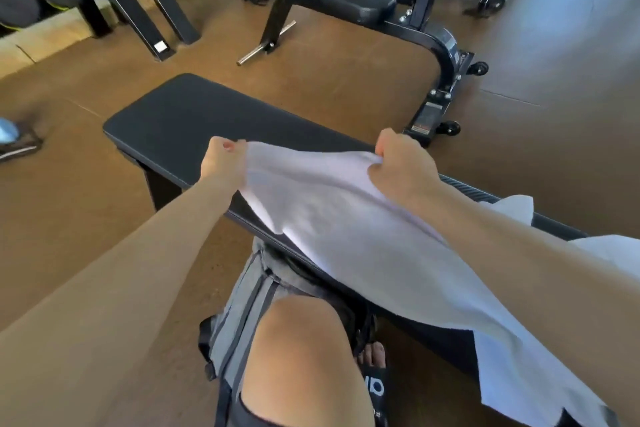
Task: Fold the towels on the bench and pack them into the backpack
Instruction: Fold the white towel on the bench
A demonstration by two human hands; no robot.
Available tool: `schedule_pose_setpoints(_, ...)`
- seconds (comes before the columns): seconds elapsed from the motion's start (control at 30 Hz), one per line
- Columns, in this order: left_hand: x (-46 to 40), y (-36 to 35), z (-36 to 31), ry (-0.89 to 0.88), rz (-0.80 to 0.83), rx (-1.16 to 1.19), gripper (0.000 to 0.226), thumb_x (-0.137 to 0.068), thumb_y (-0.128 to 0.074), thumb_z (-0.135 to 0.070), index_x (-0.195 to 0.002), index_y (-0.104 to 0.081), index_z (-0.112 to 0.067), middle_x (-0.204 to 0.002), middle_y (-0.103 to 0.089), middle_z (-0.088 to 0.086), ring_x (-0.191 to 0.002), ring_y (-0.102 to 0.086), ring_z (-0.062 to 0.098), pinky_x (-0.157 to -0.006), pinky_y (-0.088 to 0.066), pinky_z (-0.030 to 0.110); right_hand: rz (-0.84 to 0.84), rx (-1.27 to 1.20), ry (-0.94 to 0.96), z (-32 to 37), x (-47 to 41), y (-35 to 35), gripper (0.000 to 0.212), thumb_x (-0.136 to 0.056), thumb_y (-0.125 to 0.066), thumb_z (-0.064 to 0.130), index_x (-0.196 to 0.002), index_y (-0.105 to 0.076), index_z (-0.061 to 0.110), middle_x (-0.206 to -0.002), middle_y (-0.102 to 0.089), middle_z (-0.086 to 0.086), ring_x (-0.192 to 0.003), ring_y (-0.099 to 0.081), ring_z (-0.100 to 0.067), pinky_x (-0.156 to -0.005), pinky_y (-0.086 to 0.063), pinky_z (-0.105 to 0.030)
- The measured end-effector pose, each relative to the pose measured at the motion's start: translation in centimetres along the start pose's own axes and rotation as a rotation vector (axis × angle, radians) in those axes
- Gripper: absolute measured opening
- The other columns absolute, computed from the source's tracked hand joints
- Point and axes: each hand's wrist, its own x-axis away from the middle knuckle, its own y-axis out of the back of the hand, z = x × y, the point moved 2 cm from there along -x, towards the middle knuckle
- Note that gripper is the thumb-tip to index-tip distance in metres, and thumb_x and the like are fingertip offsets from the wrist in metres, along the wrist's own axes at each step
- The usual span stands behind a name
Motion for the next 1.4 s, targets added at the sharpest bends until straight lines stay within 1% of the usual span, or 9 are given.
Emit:
schedule_pose_setpoints(0.1,0.0,-0.2,1.3,0.145,0.138,-0.028,0.066,-0.080,-0.061,-0.052,-0.127,-0.050,-0.007,-0.107,-0.061,0.008,-0.087,-0.059,0.022,-0.064,-0.045,0.033,0.000,0.162,-0.026,0.2,-0.2,-1.1,0.037,-0.091,-0.057,0.024,-0.123,-0.043,0.013,-0.118,-0.046,-0.013,-0.111,-0.047,-0.035,-0.082,-0.040,-0.042)
schedule_pose_setpoints(0.33,2.9,0.7,4.4,-0.115,0.230,-0.402,0.019,-0.095,-0.054,-0.023,-0.110,-0.049,-0.014,-0.096,-0.061,0.006,-0.085,-0.062,0.022,-0.066,-0.054,0.035,0.080,0.241,0.152,0.1,2.5,-5.4,0.043,-0.096,-0.045,0.042,-0.133,-0.048,0.021,-0.130,-0.046,-0.011,-0.122,-0.042,-0.033,-0.099,-0.036,-0.041)
schedule_pose_setpoints(0.47,1.6,2.3,3.5,-0.084,0.083,-0.167,0.017,-0.101,-0.040,-0.018,-0.112,-0.053,-0.019,-0.100,-0.060,0.005,-0.092,-0.063,0.024,-0.078,-0.060,0.040,0.020,0.190,0.189,0.8,2.6,-4.5,0.026,-0.093,-0.051,0.035,-0.110,-0.060,0.019,-0.109,-0.053,-0.006,-0.105,-0.050,-0.030,-0.085,-0.040,-0.039)
schedule_pose_setpoints(0.6,1.0,2.7,2.6,-0.082,0.174,-0.089,0.019,-0.101,-0.040,-0.026,-0.110,-0.057,-0.027,-0.108,-0.061,0.002,-0.097,-0.060,0.023,-0.082,-0.055,0.042,-0.031,-0.021,0.229,3.0,0.9,-2.9,0.013,-0.092,-0.057,0.029,-0.098,-0.054,0.018,-0.089,-0.060,-0.001,-0.086,-0.055,-0.026,-0.072,-0.042,-0.037)
schedule_pose_setpoints(0.8,3.7,2.9,2.2,-0.305,0.371,-0.057,0.018,-0.104,-0.047,-0.032,-0.105,-0.063,-0.040,-0.104,-0.068,-0.012,-0.100,-0.065,0.013,-0.087,-0.055,0.036,0.159,-0.258,0.167,7.2,-5.1,-4.7,0.042,-0.100,-0.050,0.033,-0.139,-0.048,0.017,-0.120,-0.060,-0.004,-0.107,-0.058,-0.025,-0.090,-0.048,-0.039)
schedule_pose_setpoints(0.93,4.6,3.3,3.1,-0.335,0.465,-0.052,0.019,-0.104,-0.050,-0.030,-0.113,-0.062,-0.041,-0.108,-0.067,-0.018,-0.103,-0.065,0.007,-0.088,-0.055,0.033,0.219,0.084,0.164,9.5,-6.9,-7.8,0.046,-0.091,-0.060,0.039,-0.130,-0.053,0.017,-0.126,-0.053,-0.008,-0.119,-0.049,-0.030,-0.091,-0.044,-0.039)
schedule_pose_setpoints(1.1,2.4,4.3,3.9,-0.328,0.377,-0.132,0.019,-0.104,-0.050,-0.030,-0.117,-0.059,-0.040,-0.109,-0.062,-0.020,-0.102,-0.061,0.003,-0.082,-0.054,0.027,0.291,0.027,0.164,10.2,-9.0,-8.6,0.009,-0.086,-0.054,0.014,-0.093,-0.059,0.012,-0.089,-0.062,-0.006,-0.084,-0.060,-0.032,-0.058,-0.037,-0.030)
schedule_pose_setpoints(1.27,-3.8,4.5,3.5,-0.263,0.087,-0.319,0.022,-0.104,-0.044,-0.024,-0.122,-0.056,-0.024,-0.104,-0.063,0.000,-0.082,-0.058,0.012,-0.057,-0.041,0.024,0.017,-0.107,0.148,10.1,-13.3,-6.2,0.015,-0.094,-0.050,0.019,-0.102,-0.061,0.013,-0.104,-0.064,-0.010,-0.096,-0.059,-0.032,-0.069,-0.039,-0.031)
schedule_pose_setpoints(1.4,-7.4,4.4,2.1,-0.255,-0.021,-0.479,0.033,-0.104,-0.042,-0.023,-0.135,-0.045,-0.013,-0.119,-0.058,0.017,-0.095,-0.058,0.030,-0.071,-0.047,0.035,-0.140,-0.069,0.160,10.0,-14.6,-5.3,0.037,-0.098,-0.053,0.026,-0.133,-0.050,0.015,-0.128,-0.055,-0.014,-0.115,-0.053,-0.034,-0.091,-0.045,-0.044)
